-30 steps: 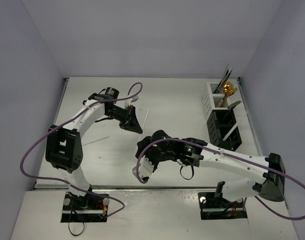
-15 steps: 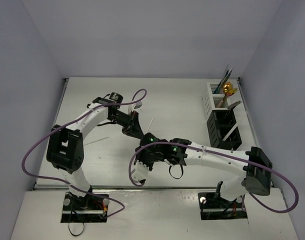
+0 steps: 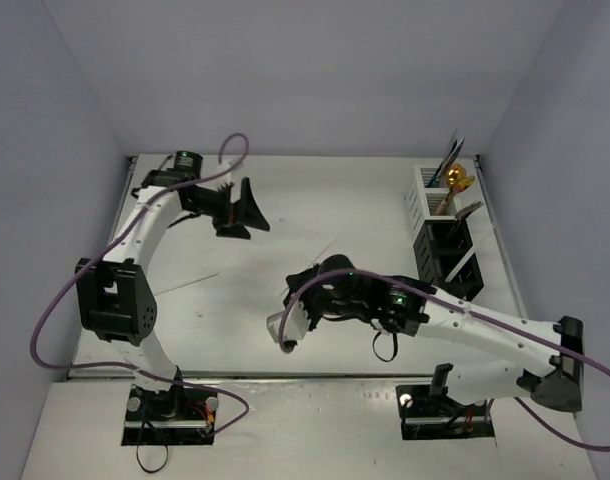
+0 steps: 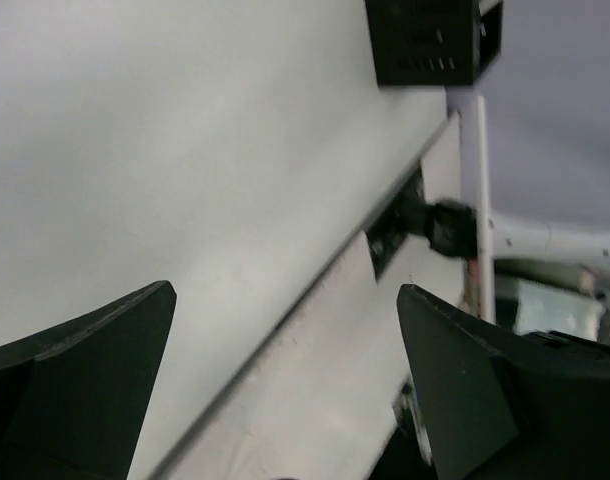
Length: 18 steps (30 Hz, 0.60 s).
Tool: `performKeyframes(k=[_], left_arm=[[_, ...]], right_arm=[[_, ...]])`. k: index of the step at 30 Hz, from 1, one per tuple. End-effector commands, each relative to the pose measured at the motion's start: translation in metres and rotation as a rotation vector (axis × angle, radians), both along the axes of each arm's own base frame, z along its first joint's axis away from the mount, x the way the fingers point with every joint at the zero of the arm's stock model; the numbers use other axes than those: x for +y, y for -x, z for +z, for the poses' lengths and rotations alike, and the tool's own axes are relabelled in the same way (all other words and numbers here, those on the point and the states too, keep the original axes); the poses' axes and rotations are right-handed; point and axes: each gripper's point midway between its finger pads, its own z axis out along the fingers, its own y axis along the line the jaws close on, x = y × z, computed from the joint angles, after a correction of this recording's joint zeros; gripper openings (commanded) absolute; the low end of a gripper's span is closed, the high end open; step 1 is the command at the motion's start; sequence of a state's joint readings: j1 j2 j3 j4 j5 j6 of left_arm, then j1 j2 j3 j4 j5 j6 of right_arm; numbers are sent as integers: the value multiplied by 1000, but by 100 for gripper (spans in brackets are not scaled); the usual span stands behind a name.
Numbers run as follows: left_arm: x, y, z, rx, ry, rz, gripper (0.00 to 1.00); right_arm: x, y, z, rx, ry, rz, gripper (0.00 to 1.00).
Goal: Sort the eating utensils into containers
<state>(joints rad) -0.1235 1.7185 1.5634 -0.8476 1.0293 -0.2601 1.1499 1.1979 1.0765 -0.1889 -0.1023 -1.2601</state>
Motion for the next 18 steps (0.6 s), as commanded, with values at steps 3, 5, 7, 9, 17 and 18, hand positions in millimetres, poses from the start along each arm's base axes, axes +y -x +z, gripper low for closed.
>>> performKeyframes(k=[3, 5, 7, 9, 17, 18], left_arm=[[77, -41, 37, -367, -290, 196, 93], [89, -42, 22, -426, -373, 186, 93], [94, -39, 9, -458, -417, 133, 93], [100, -38, 0, -509, -470, 73, 93], [114, -35, -16, -542, -592, 27, 93], [116, -34, -17, -547, -604, 22, 93]], right_arm=[[-130, -98, 108, 375, -850, -838, 0], [-203, -119, 122, 388, -1092, -1079, 0], [-251, -125, 129, 360, -1236, -1212, 0], [-281, -124, 132, 351, -1340, -1299, 0], [-359, -131, 116, 333, -1597, -1540, 0], [-367, -133, 112, 320, -1609, -1565, 0]])
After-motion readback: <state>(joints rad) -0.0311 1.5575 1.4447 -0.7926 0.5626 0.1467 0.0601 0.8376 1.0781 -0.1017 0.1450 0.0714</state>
